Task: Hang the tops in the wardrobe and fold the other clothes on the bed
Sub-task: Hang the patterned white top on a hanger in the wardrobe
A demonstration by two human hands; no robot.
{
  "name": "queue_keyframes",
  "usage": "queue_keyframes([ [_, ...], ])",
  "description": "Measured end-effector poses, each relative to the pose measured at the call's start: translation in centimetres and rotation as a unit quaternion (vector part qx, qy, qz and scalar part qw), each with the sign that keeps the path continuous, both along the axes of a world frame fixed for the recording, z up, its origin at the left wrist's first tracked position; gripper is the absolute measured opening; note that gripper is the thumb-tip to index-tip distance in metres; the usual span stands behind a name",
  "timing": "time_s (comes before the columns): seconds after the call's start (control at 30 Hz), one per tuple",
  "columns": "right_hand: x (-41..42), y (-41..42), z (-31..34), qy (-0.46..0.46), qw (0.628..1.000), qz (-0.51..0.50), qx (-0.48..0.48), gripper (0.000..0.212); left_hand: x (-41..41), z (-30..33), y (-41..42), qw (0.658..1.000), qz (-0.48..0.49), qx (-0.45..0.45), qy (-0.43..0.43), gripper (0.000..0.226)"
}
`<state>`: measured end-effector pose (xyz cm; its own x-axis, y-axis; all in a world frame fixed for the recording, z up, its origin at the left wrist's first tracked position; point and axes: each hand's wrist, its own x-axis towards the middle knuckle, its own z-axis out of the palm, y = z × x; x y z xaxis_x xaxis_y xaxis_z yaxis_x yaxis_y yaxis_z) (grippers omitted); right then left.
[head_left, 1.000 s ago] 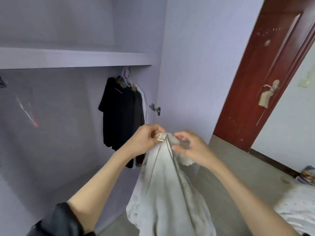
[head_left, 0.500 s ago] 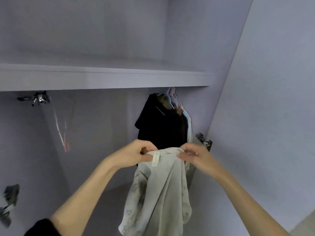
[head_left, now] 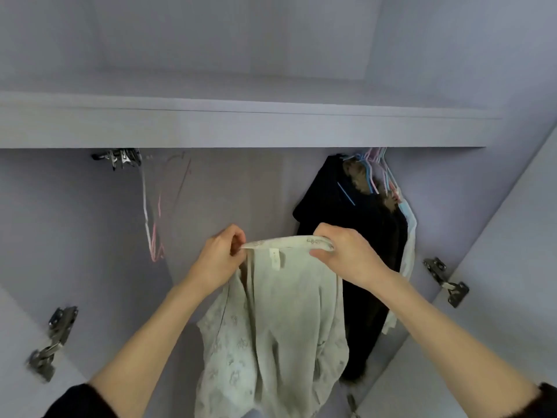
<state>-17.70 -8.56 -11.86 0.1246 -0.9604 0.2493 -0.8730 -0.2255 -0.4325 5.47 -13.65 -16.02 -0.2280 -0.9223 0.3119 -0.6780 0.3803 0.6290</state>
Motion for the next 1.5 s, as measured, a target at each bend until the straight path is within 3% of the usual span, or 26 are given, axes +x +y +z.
queue_keyframes([
  [0.1, 0.3, -2.0, -0.5, 0.046, 0.986, -0.014, -0.157, 0.012, -0.2, -0.9, -0.1, 0.999, 0.033, 0.004, -0.012, 0.011],
  [0.23, 0.3, -4.0, -1.0, 0.079, 0.968, 0.017, -0.237, 0.027, -0.3, -2.6, -0.4, 0.99, 0.127, 0.023, -0.047, 0.018],
  [0.47, -2.2, -7.3, -3.7, 0.087, 0.984, 0.033, -0.152, 0.018, 1.9, -3.4, -0.2, 0.966, 0.258, 0.006, -0.031, 0.008],
  [0.67, -2.2, -9.4, -5.6, 0.092, 0.99, 0.079, 0.074, 0.016, 2.5, -3.6, -0.3, 0.953, 0.294, 0.034, 0.059, 0.013],
  [0.77, -1.3, -10.0, -6.0, 0.055, 0.966, 0.101, 0.232, 0.018, 3.1, -3.8, 0.0, 0.942, 0.322, 0.032, 0.091, 0.009],
  [0.83, -0.7, -10.3, -6.3, 0.096, 0.967, 0.103, 0.212, 0.014, 3.6, -4.0, 0.3, 0.943, 0.323, 0.036, 0.067, 0.006],
  [0.97, 1.0, -11.0, -7.5, 0.212, 0.975, 0.063, -0.01, 0.012, 5.0, -4.8, 0.8, 0.948, 0.315, 0.034, -0.012, 0.009],
  [1.03, 1.8, -11.3, -8.1, 0.222, 0.971, 0.055, -0.07, 0.012, 6.2, -5.0, 0.9, 0.956, 0.292, 0.036, -0.019, 0.015],
  [1.17, 3.1, -12.6, -8.7, 0.208, 0.972, 0.035, -0.1, 0.02, 8.9, -4.6, 1.2, 0.969, 0.197, 0.107, -0.102, 0.021],
  [1.3, 6.0, -13.1, -8.6, 0.217, 0.973, 0.034, -0.077, 0.021, 11.3, -4.8, 1.1, 0.952, 0.232, 0.107, -0.166, 0.016],
  [1.4, 8.2, -13.3, -8.8, 0.178, 0.982, 0.053, -0.033, 0.021, 12.9, -4.4, 1.1, 0.95, 0.27, 0.113, -0.112, 0.006],
  [1.5, 9.7, -13.5, -9.4, 0.164, 0.984, 0.067, 0.001, 0.019, 14.0, -3.8, 1.3, 0.944, 0.291, 0.15, 0.041, 0.009],
])
